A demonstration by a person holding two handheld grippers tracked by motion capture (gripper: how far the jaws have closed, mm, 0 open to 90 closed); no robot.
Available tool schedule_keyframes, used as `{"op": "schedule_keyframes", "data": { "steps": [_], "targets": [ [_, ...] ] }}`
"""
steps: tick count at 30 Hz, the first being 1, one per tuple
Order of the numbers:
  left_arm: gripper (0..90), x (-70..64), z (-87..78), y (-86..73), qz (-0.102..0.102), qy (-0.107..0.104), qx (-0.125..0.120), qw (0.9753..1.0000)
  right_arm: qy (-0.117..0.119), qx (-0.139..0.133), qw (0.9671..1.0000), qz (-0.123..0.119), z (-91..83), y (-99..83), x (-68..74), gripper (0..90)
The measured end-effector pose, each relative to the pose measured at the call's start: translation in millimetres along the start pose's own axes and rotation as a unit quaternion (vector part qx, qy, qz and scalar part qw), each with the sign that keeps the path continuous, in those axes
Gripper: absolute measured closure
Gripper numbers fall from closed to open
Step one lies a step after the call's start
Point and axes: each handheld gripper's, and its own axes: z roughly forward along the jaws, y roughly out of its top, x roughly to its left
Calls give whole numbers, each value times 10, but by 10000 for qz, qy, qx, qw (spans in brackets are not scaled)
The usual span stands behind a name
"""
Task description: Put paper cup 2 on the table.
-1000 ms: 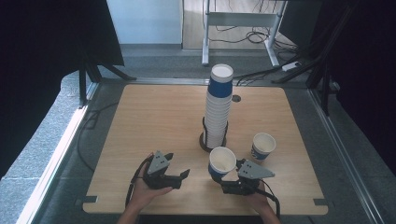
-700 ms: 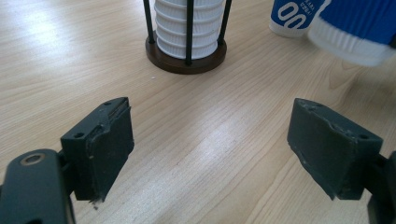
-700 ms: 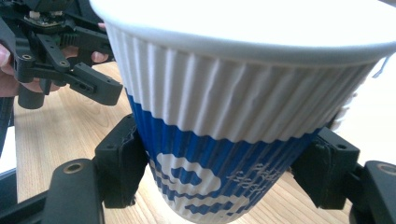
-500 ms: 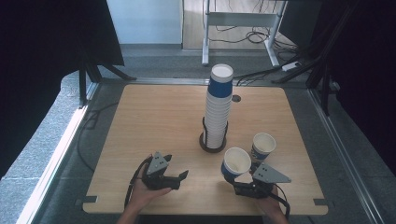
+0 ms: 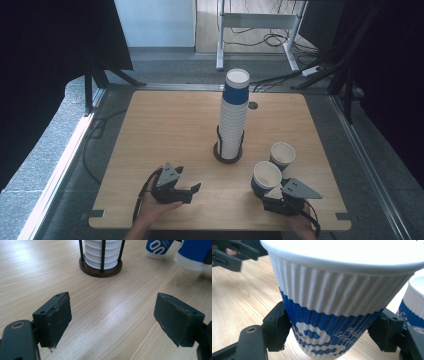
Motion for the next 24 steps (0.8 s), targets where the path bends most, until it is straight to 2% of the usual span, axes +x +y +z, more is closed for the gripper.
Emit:
{"op": "schedule_keyframes", "data": {
  "steps": [2,8,14,24],
  "targets": [
    [147,4,17,-4,-2,-4,25,10000,-2,76,9999,82,40,-10,-25,263],
    [147,-38,60,-17,81,-4,107,9999,-74,372,9993,-49,243,19,-45,262],
    [148,-40,73,-23,92,-4,141,9999,-180,642,9978,-3,415,31,-88,262],
    [151,-48,79,-23,80,-41,95,9999,-375,1087,9934,21,502,-7,-126,261]
  ]
}}
